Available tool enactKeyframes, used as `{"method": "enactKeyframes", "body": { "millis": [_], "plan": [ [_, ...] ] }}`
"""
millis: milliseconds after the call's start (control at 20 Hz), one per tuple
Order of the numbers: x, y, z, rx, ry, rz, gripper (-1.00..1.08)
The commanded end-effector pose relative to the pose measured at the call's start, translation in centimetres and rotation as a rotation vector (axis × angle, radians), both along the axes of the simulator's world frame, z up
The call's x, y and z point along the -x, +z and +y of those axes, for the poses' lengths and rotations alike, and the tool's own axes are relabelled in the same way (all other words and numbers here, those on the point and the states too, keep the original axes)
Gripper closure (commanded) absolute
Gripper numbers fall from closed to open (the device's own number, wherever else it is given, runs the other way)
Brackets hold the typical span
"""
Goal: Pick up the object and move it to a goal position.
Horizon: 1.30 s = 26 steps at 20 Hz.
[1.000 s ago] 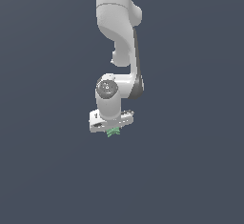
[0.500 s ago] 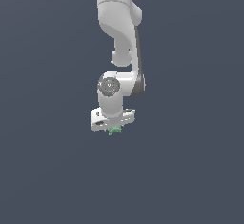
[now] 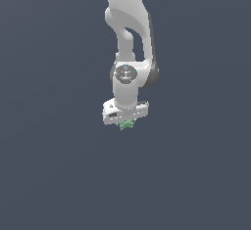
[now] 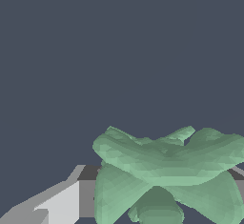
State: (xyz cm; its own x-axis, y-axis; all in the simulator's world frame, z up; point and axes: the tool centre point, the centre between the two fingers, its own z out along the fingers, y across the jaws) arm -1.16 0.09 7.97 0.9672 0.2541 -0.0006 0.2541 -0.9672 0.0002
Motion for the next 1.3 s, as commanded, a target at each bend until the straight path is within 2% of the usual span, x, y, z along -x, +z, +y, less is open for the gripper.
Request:
{"method": "enactKeyframes", "body": {
  "millis": [0,750,1250],
  "plan": [
    [1.2,1.4,1.7,0.001,0.001,-0.001,1.08],
    [9.6,11.2,13.8,0.003,0.002,-0.001,1.08],
    [12.8,15.5,19.0,0.002,0.002,-0.001,1.08]
  ]
}}
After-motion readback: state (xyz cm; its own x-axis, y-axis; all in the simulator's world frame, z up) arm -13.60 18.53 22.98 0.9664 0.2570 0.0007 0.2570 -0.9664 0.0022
